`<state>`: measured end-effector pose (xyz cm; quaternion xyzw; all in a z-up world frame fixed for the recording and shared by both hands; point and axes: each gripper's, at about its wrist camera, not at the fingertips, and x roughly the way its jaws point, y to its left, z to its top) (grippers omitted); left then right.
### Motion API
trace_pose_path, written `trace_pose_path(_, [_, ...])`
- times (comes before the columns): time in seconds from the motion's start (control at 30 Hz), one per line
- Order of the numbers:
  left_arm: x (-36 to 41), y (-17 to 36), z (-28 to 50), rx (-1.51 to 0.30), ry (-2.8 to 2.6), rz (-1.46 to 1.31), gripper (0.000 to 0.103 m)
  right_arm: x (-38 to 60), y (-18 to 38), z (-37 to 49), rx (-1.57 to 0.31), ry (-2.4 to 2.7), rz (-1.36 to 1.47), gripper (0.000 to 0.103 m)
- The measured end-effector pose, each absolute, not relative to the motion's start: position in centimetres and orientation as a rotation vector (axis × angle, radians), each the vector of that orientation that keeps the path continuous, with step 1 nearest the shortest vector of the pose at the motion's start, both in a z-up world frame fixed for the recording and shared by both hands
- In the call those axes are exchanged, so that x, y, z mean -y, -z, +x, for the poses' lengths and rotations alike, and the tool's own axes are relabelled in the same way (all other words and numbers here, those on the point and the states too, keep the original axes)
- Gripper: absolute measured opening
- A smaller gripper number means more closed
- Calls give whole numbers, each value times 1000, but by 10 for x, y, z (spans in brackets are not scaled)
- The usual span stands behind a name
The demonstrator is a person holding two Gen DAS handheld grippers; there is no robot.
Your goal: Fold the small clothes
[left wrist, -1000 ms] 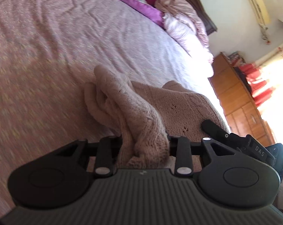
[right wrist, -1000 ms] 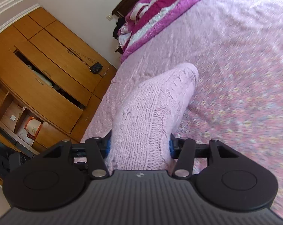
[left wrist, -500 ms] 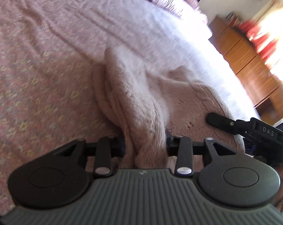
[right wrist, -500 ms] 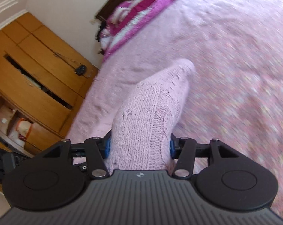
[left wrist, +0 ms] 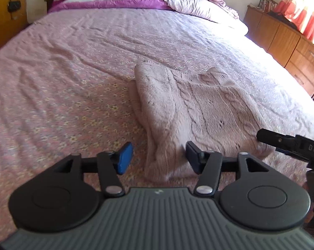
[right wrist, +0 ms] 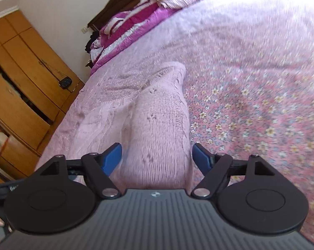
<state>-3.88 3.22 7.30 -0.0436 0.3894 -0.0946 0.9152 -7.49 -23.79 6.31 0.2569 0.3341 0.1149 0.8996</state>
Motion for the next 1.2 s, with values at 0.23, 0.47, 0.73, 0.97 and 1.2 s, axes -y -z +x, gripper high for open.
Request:
trace_pose_path(0.23, [-12, -68, -66, -768, 156, -31, 86, 222, -69, -120, -676, -217, 343, 94])
trace_pose_path(0.47, [1, -35, -71, -806, 83, -39, 86, 207, -50, -134, -720, -176, 277, 103])
trace_pose_path(0.73, [8, -4, -72, -894, 43, -22, 86, 194, -18, -132, -817, -134, 265, 103])
trace_pose_path(0.97, [11, 4, -74, -888, 16, -10, 89, 190, -12, -129, -829, -126, 236, 103])
trace_pose_path(1.2, [15, 6, -75, -902, -2, 2, 97, 188, -10, -127, -834, -122, 222, 103])
